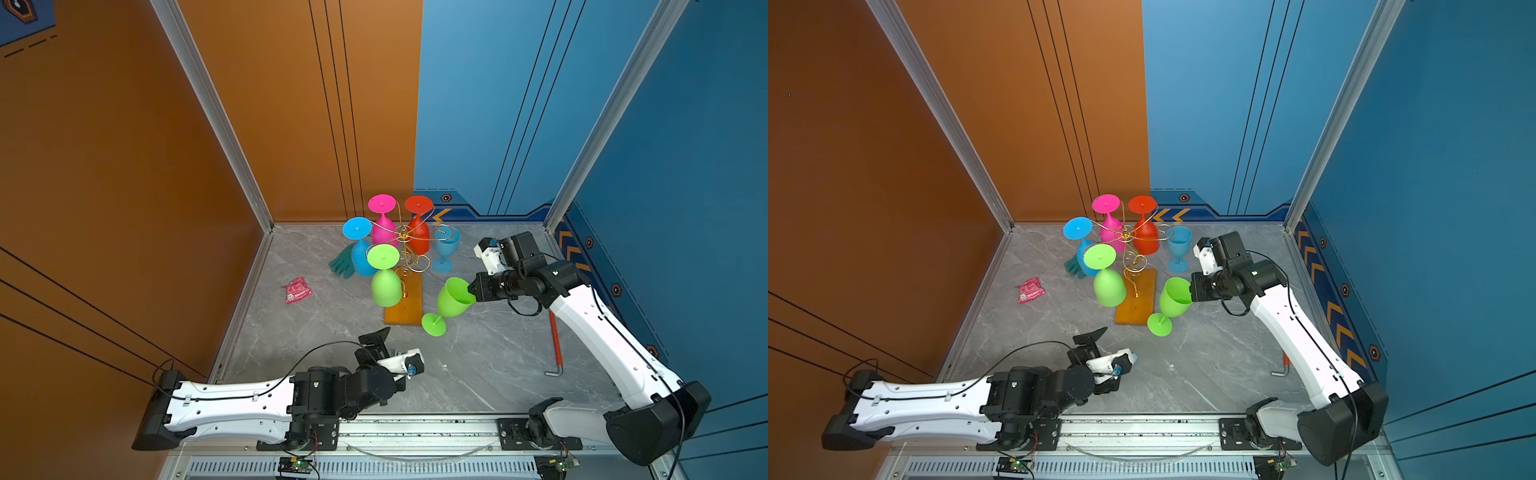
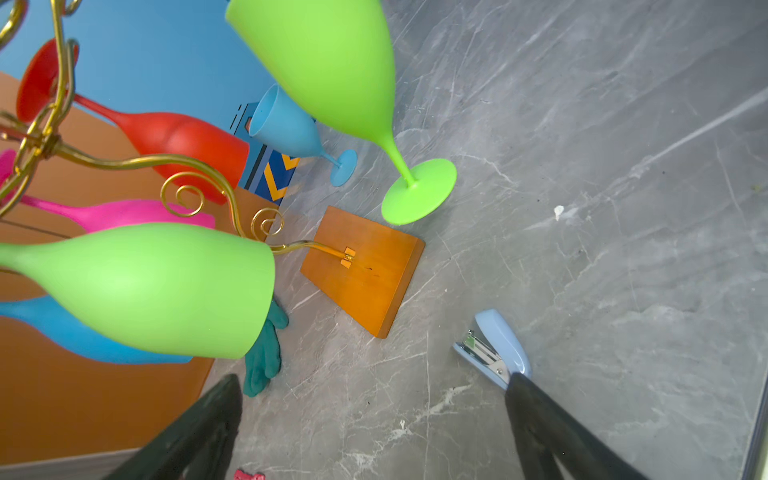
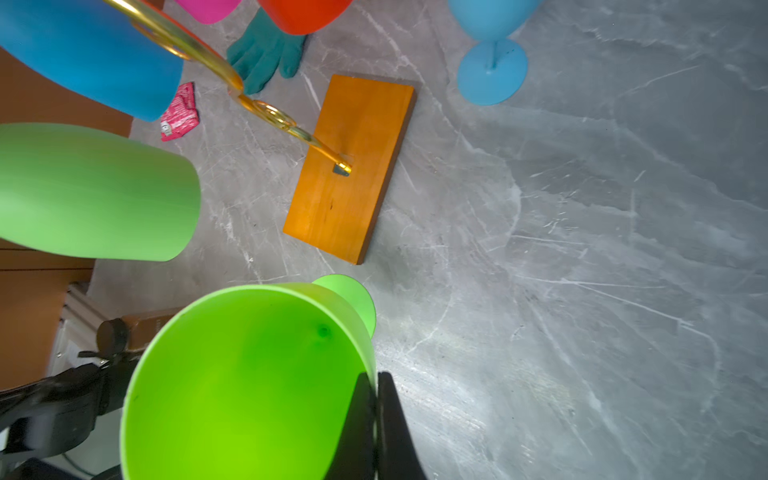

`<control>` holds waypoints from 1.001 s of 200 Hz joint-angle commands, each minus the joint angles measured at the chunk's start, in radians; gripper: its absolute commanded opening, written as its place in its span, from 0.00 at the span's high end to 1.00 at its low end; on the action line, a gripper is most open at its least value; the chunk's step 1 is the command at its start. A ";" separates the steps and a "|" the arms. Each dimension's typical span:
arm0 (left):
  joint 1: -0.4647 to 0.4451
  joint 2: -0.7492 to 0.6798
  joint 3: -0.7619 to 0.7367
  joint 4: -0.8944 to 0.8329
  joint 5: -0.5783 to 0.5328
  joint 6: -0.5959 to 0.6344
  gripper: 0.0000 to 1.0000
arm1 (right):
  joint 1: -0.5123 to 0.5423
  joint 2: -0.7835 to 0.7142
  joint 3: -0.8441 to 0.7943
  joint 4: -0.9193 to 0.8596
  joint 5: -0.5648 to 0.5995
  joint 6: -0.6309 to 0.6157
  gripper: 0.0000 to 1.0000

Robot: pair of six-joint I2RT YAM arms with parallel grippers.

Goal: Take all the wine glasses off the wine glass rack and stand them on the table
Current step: 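Carry the green glass away with the right gripper while the left withdraws, then lower the green glass upright beside the light-blue glass and open the right gripper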

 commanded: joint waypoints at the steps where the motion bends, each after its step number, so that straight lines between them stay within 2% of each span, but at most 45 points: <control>1: 0.073 -0.024 0.061 -0.104 0.057 -0.163 0.00 | -0.009 0.026 0.038 -0.029 0.174 -0.034 1.00; 34: 0.192 -0.061 0.063 -0.108 0.144 -0.213 0.02 | -0.020 0.064 0.075 -0.029 0.292 -0.049 1.00; 77: 0.335 -0.115 0.045 -0.103 0.209 -0.267 0.02 | -0.052 0.145 0.138 -0.028 0.388 -0.087 1.00; 127: 0.485 -0.147 0.025 -0.105 0.219 -0.336 0.02 | -0.103 0.265 0.215 0.009 0.429 -0.113 1.00; 153: 0.542 -0.145 0.034 -0.129 0.205 -0.373 0.02 | -0.138 0.314 0.243 0.046 0.420 -0.112 1.00; 200: 0.664 -0.149 0.038 -0.138 0.247 -0.421 0.02 | -0.196 0.400 0.285 0.121 0.403 -0.100 1.00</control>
